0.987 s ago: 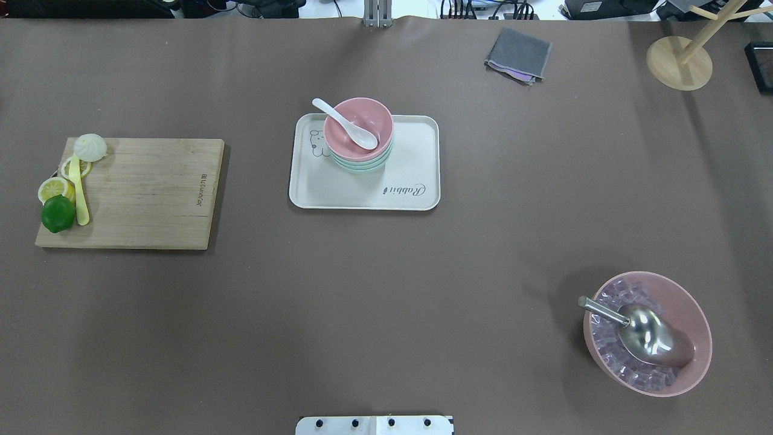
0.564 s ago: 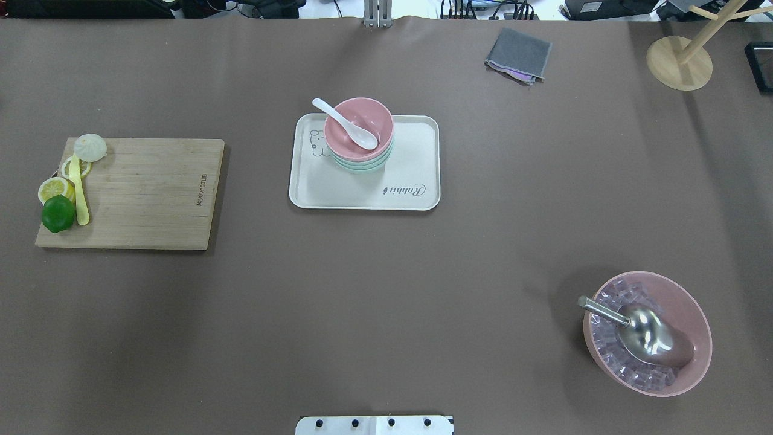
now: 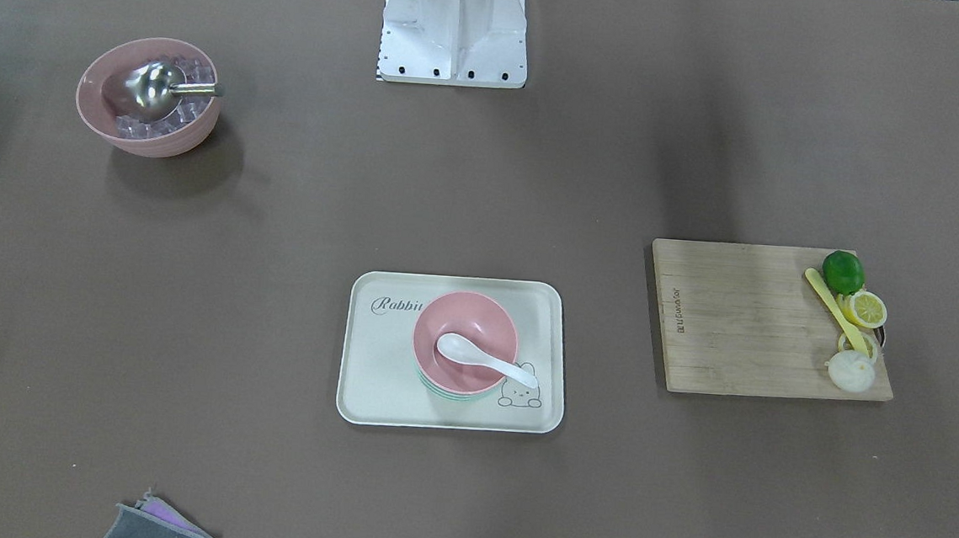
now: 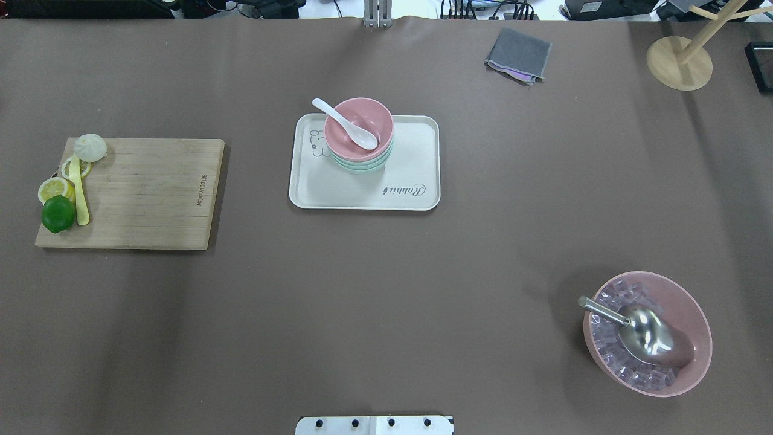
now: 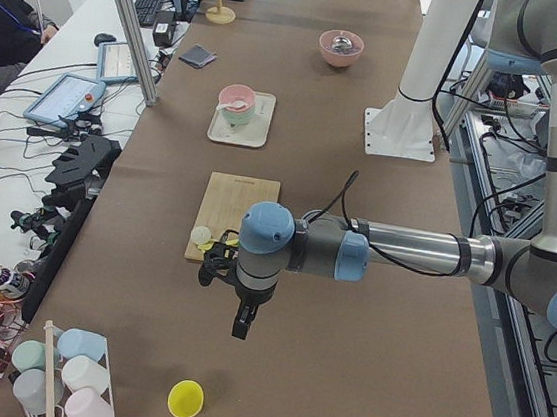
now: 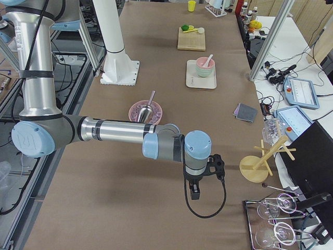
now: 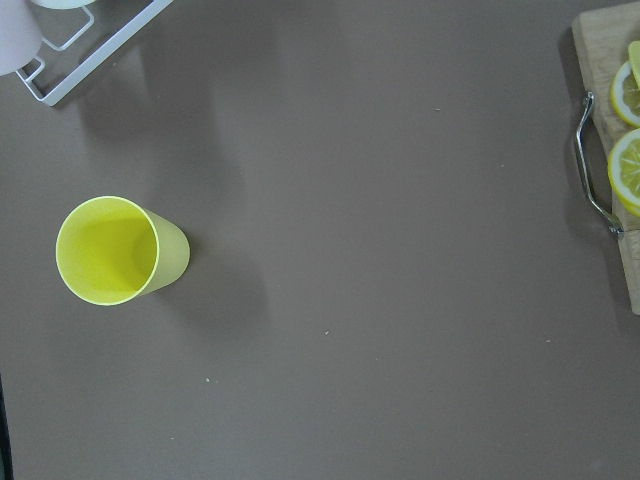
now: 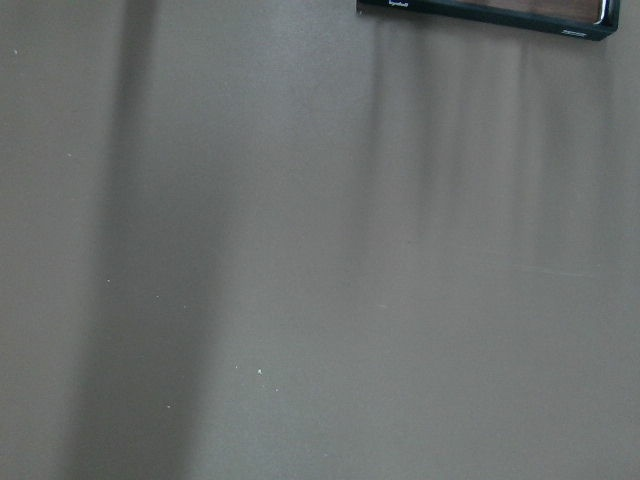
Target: Stack pink bowl on green and place spoon
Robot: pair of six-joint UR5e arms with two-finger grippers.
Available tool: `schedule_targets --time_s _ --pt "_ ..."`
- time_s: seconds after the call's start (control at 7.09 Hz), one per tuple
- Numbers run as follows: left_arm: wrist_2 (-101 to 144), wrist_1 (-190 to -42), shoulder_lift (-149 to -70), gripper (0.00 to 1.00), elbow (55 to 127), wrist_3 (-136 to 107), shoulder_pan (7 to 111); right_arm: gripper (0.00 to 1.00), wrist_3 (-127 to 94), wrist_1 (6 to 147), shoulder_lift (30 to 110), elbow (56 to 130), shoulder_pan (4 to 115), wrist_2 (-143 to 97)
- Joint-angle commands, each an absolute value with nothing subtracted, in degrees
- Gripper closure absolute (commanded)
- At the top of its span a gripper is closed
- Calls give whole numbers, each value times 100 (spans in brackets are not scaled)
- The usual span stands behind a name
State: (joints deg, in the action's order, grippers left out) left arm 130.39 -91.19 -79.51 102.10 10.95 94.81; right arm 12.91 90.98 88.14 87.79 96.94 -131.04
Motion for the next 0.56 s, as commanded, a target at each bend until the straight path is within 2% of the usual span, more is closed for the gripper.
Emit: schedule_targets --time_s 0.0,0.28,0.42 --pt "13043 -9079 -7919 2 10186 1072 9519 0 1292 9097 8833 8771 9686 -13104" --pt "13052 -9079 -7919 2 10256 1072 9519 0 1292 8644 8938 8667 9686 -13104" --pt "13060 -9088 -7910 2 10266 1098 9519 0 1257 7813 9130 8466 9686 -13104"
